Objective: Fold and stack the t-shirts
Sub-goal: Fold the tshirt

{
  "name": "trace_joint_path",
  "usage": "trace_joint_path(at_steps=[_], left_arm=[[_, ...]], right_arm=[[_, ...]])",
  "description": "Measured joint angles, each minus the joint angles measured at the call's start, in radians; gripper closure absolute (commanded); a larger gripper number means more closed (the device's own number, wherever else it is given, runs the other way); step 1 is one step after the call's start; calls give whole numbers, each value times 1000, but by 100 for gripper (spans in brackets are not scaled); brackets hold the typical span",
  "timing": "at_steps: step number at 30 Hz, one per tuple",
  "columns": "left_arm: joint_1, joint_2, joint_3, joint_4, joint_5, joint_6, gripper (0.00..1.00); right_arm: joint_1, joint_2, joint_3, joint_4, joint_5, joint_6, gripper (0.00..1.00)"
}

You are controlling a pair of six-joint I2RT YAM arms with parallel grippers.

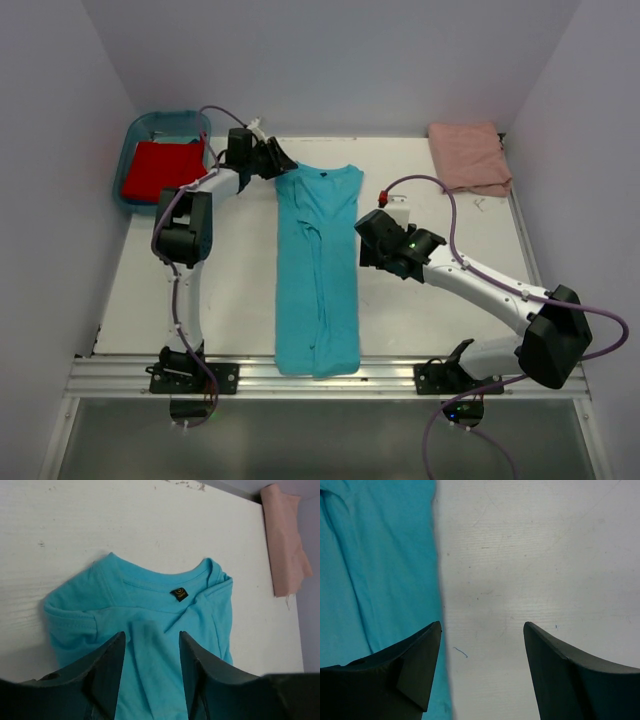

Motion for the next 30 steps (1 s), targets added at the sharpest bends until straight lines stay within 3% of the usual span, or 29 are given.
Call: trace_joint_path(at_steps=[6,14,18,23,30], left_arm=[[0,-4,-38,-28,-27,-5,25],[-6,-227,-284,-26,-56,-16,30],[-35,-418,-417,-13,-64,-23,30],[-135,-762,-778,-50,-142,-45,28],[-264,-1234,-1084,-363,-225,-92,27]], right_arm=[[-3,0,-2,0,0,-2,28],[-5,0,-16,4,2,-1,27],[-6,-3,-26,19,-2,6,27],[-6,-75,-161,73,-73,25,26],[-5,-285,-404,140,-303,80,24]])
